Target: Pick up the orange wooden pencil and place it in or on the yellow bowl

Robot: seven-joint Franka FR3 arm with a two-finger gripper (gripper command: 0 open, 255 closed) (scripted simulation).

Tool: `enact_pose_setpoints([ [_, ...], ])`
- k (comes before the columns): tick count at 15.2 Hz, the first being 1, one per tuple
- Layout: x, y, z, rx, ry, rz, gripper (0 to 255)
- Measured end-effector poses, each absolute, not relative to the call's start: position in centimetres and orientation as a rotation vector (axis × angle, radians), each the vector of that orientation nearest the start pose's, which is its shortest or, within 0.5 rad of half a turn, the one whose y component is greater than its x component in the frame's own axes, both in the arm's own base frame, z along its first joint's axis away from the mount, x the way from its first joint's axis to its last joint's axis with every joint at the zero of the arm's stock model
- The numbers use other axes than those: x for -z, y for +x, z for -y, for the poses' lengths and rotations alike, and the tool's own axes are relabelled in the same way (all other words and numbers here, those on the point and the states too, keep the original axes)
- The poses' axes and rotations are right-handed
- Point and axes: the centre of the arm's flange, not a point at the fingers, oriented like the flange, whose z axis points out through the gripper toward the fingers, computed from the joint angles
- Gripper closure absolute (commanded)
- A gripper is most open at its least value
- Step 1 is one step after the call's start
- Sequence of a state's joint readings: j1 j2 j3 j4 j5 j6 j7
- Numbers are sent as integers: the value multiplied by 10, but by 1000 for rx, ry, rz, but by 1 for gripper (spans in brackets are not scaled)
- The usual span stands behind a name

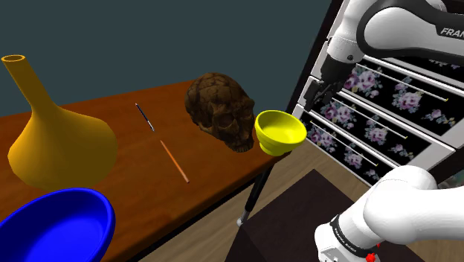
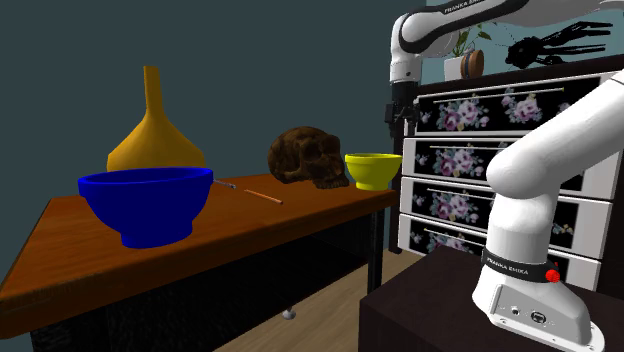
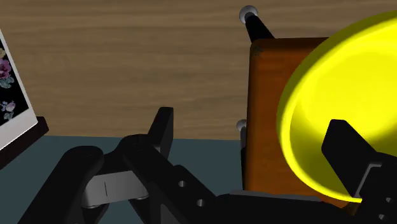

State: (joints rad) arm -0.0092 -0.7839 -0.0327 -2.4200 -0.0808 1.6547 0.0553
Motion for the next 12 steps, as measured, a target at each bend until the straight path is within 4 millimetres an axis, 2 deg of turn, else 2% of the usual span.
enact_pose_setpoints([
  [1, -567, 313, 24, 31, -3196, -131, 0],
  [3, -564, 317, 7, 29, -3202, -125, 0],
  [12, -548, 349, -108, 15, -3247, -89, 0],
])
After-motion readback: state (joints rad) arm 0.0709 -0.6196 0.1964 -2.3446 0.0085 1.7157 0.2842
